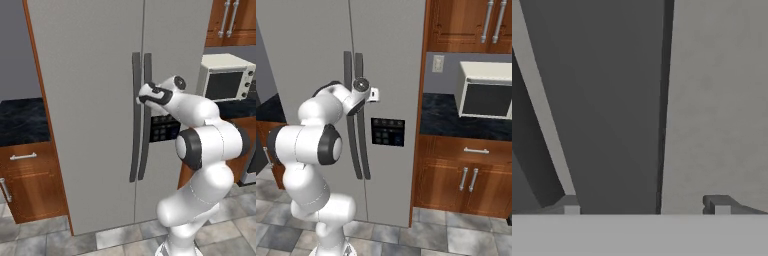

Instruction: Open the freezer door, pick up the ice cube tray from the freezer, and place it on the dining counter.

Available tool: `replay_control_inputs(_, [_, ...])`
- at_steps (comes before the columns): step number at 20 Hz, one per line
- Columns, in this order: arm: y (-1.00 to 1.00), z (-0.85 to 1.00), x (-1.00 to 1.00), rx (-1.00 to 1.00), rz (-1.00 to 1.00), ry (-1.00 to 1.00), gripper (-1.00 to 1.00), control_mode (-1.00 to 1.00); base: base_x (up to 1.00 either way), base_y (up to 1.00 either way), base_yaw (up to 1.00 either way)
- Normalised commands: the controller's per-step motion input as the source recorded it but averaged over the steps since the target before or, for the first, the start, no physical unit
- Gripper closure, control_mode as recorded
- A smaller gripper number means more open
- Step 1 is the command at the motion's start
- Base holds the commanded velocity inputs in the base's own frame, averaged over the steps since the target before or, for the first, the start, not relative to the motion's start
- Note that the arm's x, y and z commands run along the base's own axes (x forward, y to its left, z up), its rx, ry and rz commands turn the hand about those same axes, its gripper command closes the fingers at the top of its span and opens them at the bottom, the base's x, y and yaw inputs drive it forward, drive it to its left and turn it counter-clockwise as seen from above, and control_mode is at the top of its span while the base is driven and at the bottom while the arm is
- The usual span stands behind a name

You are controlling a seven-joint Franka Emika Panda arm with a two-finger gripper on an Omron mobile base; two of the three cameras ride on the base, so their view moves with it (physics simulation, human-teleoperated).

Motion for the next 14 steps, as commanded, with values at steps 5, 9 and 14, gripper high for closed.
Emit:
replay_control_inputs(5, [0.29,-0.18,0.22,0.12,0.00,0.00,1.00,-1.00,0.00,0.00,0.00])
replay_control_inputs(9, [0.31,-0.09,0.32,0.08,0.00,0.00,1.00,-1.00,0.00,0.00,0.00])
replay_control_inputs(14, [0.27,0.00,0.20,0.01,0.00,0.00,1.00,-1.00,0.00,0.00,0.00])
